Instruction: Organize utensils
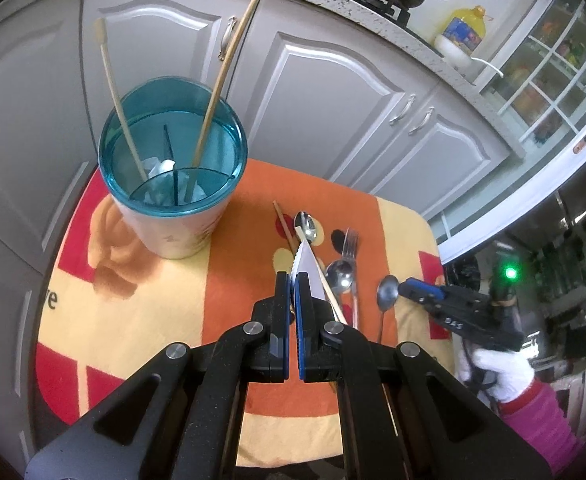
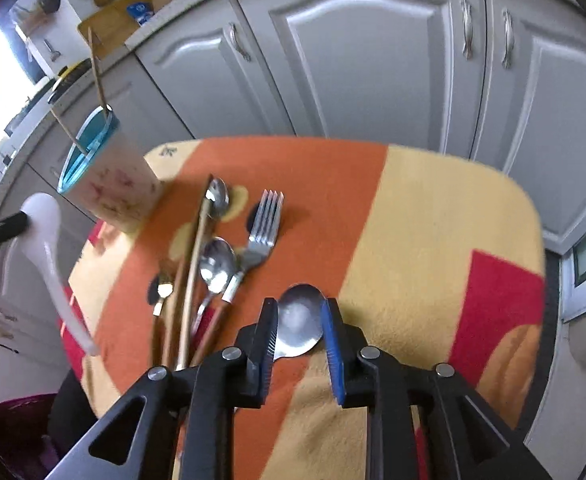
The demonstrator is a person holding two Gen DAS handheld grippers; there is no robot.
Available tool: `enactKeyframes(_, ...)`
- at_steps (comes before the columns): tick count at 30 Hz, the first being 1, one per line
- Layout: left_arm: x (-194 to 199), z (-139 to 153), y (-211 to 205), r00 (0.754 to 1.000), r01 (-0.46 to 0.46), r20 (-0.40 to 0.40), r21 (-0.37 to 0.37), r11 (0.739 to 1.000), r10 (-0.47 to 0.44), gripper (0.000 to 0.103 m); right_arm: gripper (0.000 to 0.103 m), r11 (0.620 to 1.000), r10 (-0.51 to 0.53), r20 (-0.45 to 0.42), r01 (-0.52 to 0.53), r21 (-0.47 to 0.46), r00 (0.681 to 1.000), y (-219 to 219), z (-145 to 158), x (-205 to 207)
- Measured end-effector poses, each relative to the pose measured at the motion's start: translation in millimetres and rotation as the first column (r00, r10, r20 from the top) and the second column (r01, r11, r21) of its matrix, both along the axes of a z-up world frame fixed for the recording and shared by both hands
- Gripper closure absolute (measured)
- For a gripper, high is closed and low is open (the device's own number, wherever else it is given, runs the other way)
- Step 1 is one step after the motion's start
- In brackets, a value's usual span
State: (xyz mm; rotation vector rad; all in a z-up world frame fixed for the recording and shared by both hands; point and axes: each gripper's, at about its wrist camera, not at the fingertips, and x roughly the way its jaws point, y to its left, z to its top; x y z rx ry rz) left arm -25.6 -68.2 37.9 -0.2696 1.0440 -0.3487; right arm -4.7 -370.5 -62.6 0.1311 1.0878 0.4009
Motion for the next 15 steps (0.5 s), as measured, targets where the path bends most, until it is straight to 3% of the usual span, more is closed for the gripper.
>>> enactKeyframes(6,0,-2,-5,1.000,0.005,-0.013,0.005,1.000,-0.005,0.102,0.084,0.997,0.014,-0.038,-0.011,0.082,0.999,-2,-20,14)
enactKeyframes(7,-1,-2,-5,1.000,0.006,-0.013,0.005,1.000,-0.005,0.102,0.095,0.996,0.022,-0.047,-0.018,0.092,0.999,-1,-22,15)
enactKeyframes(8,0,-2,-6,1.000,0.005,-0.013,0.005,1.000,-0.005,0.102,0.100,0.995,0.033,-0.048,-0.028,0.097,0.998,0,-21,14)
enactKeyframes(12,1,-3,-5,1.000,0.005,-0.017,0.002,1.000,-0.005,0.102,0.100,0.996,0.075,-0.029,-0.074,0.049,0.997,5,-15,4)
enactKeyframes(13,1,-2,-6,1.000,0.005,-0.018,0.002,1.000,-0.005,0.102,0.099,0.996,0.078,-0.010,-0.078,0.031,0.997,5,-12,3)
enactKeyframes(15,-1,-2,-7,1.000,0.009,-0.017,0.003,1.000,-0.009,0.102,0.081,0.995,0.092,-0.008,-0.092,0.035,0.996,4,-8,3)
